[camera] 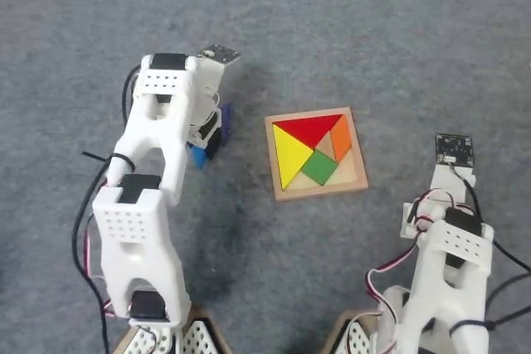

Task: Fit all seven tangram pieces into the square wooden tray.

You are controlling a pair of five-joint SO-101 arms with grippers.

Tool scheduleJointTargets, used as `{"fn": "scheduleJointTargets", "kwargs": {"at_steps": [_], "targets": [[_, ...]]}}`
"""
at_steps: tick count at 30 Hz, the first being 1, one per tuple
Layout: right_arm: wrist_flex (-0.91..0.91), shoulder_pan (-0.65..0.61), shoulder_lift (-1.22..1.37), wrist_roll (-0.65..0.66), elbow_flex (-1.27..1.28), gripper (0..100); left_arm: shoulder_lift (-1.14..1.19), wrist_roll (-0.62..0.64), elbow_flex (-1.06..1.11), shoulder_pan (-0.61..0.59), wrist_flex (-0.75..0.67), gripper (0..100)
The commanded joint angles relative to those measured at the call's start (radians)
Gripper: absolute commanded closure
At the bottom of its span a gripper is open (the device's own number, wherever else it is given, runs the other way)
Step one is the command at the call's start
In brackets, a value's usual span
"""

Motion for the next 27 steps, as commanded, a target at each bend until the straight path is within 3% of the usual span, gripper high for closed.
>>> {"fn": "scheduleJointTargets", "kwargs": {"at_steps": [1, 17, 27], "targets": [[-0.022, -0.015, -0.027, 0.011, -0.008, 90.8, 0.002, -0.031, -0.042, -0.011, 0.0, 84], [-0.022, -0.015, -0.027, 0.015, -0.006, 90.8, -0.009, -0.035, 0.101, -0.014, -0.063, 80], [-0.027, -0.022, -0.027, 0.015, -0.006, 90.8, 0.0, -0.052, 0.137, -0.121, -0.114, 80]]}}
